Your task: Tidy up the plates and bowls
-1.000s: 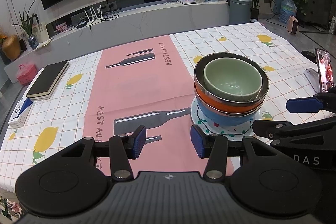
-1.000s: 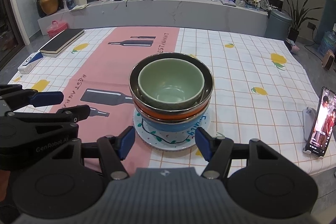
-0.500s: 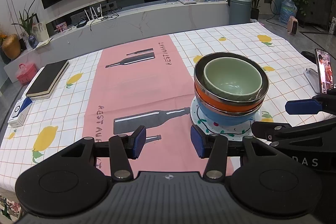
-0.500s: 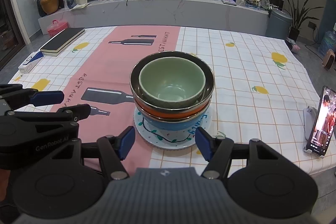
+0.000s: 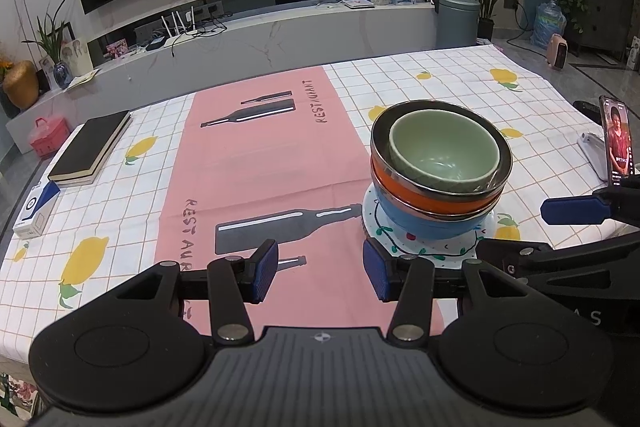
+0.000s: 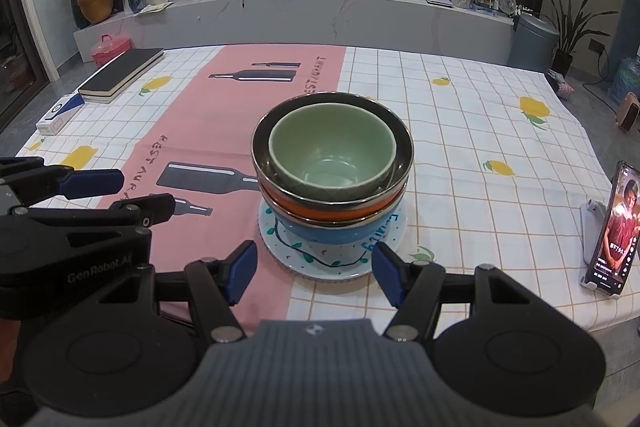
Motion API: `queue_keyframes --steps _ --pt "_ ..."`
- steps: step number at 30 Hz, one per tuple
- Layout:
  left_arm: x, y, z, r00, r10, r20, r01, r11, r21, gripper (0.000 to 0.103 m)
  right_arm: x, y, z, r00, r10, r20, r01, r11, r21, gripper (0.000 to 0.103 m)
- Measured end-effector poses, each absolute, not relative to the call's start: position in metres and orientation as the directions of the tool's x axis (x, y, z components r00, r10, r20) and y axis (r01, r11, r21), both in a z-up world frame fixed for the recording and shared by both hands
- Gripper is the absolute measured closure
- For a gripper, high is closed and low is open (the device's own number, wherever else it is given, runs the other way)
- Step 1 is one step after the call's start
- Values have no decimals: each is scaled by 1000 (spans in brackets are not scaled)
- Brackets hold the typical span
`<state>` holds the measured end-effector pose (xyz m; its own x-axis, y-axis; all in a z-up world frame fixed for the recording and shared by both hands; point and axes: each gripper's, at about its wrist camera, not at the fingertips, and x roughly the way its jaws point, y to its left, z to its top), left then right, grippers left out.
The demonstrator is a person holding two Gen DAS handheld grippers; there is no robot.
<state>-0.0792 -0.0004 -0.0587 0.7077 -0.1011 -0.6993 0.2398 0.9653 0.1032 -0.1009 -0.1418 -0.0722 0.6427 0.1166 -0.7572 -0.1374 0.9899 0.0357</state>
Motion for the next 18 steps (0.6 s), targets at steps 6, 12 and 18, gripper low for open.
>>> queue_keyframes --steps 6,12,18 --pt "-79 2 -59 705 -108 -701 240 967 92 47 -102 -140 -72 640 118 -759 -141 989 35 40" --pt "-79 2 -59 705 -108 -701 236 968 89 47 -103 -139 -73 640 119 -759 -145 989 32 40" --pt "-78 3 -59 700 -111 -706 239 967 86 47 -103 -138 -74 634 120 -764 -148 988 32 40"
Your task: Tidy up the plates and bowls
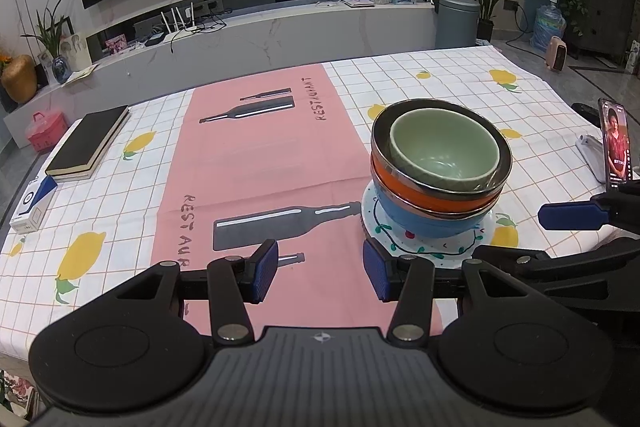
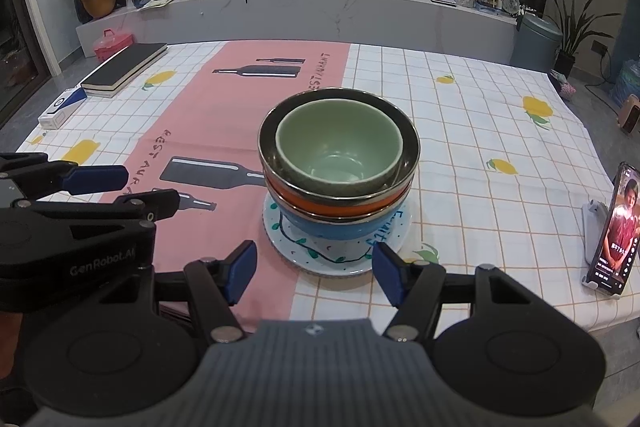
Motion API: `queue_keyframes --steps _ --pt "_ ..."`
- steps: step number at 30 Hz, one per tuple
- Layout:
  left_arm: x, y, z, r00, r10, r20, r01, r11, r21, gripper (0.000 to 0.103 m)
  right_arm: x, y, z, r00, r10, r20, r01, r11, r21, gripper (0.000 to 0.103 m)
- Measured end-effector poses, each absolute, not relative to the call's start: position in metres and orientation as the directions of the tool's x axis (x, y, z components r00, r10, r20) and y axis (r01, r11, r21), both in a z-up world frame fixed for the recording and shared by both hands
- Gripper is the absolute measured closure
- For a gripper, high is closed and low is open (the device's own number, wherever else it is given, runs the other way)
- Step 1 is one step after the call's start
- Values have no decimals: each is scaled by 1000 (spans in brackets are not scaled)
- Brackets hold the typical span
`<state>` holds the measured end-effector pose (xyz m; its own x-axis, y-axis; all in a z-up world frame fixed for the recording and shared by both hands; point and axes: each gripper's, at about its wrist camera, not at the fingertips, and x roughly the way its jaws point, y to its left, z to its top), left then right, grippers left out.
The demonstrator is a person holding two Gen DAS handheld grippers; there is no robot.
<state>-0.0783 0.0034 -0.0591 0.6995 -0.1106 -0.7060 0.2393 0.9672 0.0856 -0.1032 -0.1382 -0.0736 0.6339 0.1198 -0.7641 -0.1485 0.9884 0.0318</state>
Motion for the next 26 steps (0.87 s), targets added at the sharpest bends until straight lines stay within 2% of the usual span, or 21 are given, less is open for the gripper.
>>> queue_keyframes --steps 26 --pt "-78 2 -59 697 -123 -706 250 965 80 47 -102 -136 -76 623 121 -772 -148 988 35 40"
